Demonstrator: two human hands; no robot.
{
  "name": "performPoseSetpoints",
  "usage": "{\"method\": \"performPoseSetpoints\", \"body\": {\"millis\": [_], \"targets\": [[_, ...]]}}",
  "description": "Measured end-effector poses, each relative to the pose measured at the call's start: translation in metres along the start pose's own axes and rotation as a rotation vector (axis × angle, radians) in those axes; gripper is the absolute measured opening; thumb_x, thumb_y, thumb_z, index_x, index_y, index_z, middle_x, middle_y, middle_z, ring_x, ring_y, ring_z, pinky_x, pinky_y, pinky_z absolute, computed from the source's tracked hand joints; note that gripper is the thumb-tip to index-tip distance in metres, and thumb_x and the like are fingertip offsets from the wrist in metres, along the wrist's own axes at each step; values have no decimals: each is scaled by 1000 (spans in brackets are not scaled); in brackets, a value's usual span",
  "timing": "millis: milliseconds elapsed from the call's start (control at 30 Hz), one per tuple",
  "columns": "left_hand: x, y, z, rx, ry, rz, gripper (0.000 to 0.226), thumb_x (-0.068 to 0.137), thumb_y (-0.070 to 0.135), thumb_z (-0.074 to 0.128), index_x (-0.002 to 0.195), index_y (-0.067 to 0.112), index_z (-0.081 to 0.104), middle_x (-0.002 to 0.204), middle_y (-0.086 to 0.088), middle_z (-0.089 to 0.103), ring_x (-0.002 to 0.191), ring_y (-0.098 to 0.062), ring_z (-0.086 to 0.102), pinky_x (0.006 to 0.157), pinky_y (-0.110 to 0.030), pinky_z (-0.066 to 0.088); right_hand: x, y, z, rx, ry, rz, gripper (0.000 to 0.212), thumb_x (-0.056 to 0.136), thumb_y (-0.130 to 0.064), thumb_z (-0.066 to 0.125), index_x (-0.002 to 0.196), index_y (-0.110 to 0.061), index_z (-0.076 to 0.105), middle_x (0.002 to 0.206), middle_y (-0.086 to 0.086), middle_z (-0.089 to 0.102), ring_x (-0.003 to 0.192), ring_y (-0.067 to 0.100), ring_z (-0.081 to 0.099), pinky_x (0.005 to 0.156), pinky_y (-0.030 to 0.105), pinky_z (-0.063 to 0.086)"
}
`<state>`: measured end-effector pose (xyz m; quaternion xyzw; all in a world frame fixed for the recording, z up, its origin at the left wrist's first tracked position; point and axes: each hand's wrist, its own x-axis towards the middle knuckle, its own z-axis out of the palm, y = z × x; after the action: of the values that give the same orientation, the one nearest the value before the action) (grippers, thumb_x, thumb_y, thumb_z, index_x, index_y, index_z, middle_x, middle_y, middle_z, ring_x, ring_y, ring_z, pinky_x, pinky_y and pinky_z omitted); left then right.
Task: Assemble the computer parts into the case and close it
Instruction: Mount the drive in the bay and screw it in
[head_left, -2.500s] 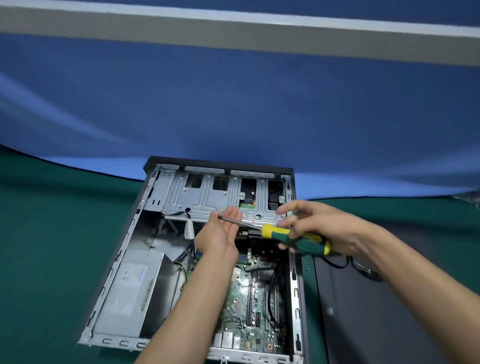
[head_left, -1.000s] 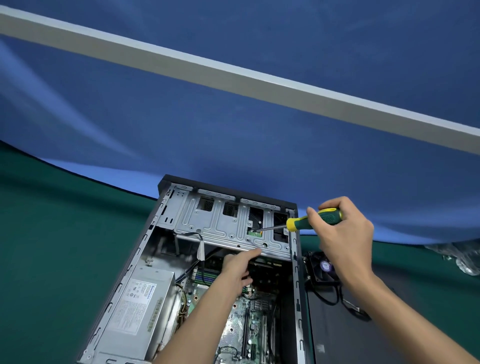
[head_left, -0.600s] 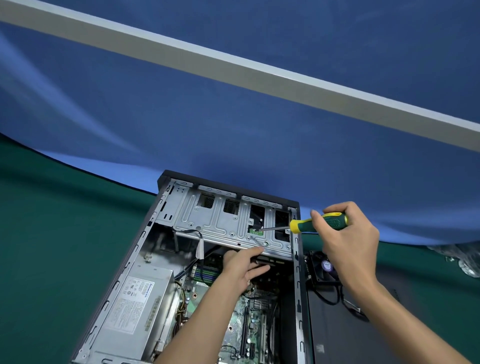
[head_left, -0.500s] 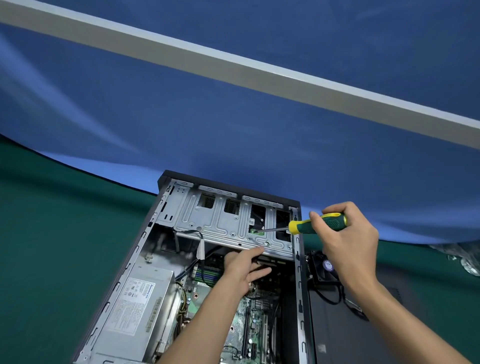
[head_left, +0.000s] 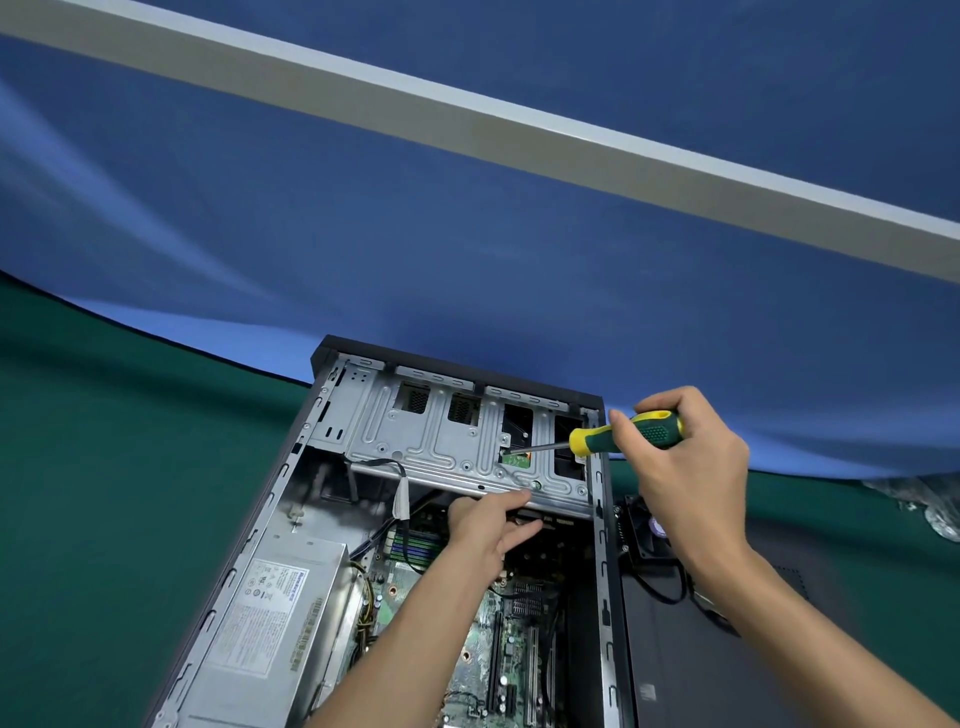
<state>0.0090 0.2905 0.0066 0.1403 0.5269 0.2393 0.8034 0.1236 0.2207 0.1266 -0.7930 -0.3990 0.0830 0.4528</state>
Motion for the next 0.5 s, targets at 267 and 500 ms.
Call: {"method": "performPoseSetpoints", "body": {"millis": [267,500], "targets": [[-1,0,0,15,9,10,42,76,-8,72,107,-2,44,87,-14,47,68,-24,56,69,-35,58,-1,-4,5,-101,-47,0,24,82,-33,71,73,-32,48,65,-26,61,42,8,49,44,23,36],[-2,1,0,31,0,21,31,78,-8,70,98,-1,48,84,-10,44,68,-23,53,58,-32,59,1,-7,5,-150,-80,9,23,83,-35,69,73,-32,48,65,-21,60,39,11,40,44,25,35]]}}
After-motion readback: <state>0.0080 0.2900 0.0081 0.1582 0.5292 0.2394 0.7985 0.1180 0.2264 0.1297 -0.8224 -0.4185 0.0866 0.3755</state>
